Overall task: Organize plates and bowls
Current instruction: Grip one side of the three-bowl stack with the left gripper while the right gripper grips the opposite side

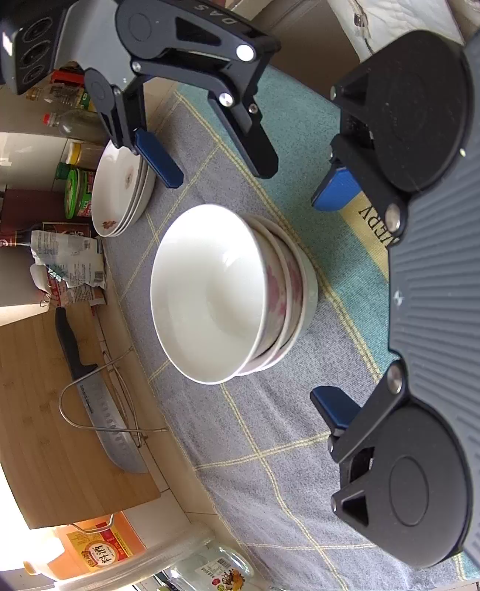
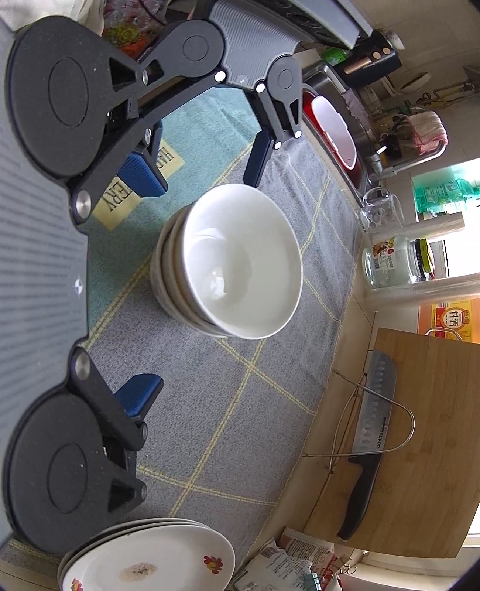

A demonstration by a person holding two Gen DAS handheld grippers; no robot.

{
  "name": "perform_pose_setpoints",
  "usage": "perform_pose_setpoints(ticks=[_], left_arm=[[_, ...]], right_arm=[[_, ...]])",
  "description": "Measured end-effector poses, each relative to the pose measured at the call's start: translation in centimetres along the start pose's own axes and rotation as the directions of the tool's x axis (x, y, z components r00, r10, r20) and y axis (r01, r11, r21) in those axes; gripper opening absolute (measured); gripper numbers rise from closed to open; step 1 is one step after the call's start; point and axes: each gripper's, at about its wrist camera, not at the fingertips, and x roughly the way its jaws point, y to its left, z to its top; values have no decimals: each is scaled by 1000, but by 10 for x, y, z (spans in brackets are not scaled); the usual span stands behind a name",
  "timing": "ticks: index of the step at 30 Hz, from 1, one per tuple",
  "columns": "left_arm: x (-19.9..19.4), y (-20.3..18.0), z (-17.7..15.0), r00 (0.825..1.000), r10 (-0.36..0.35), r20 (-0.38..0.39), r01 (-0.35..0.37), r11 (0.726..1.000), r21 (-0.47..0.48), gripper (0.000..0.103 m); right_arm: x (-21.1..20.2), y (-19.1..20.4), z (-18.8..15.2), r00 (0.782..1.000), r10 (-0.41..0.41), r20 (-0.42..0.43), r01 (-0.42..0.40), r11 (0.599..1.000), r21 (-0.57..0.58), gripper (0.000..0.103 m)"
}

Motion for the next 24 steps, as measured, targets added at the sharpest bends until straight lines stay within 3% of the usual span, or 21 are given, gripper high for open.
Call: perform_pose_setpoints(ticks=[8, 17, 24], left_arm=[[17, 3, -6, 999, 7, -44, -8, 1000, -27, 101], [48, 14, -7, 995, -82, -54, 83, 996, 23, 101], [57, 23, -13, 990, -141, -20, 142, 988, 64, 103]], right_arm=[[36, -12, -18, 997, -40, -62, 39, 999, -16, 103], [62, -2, -22, 989, -104, -105, 101, 994, -41, 103], [64, 4, -29, 989, -127, -73, 121, 990, -75, 103]])
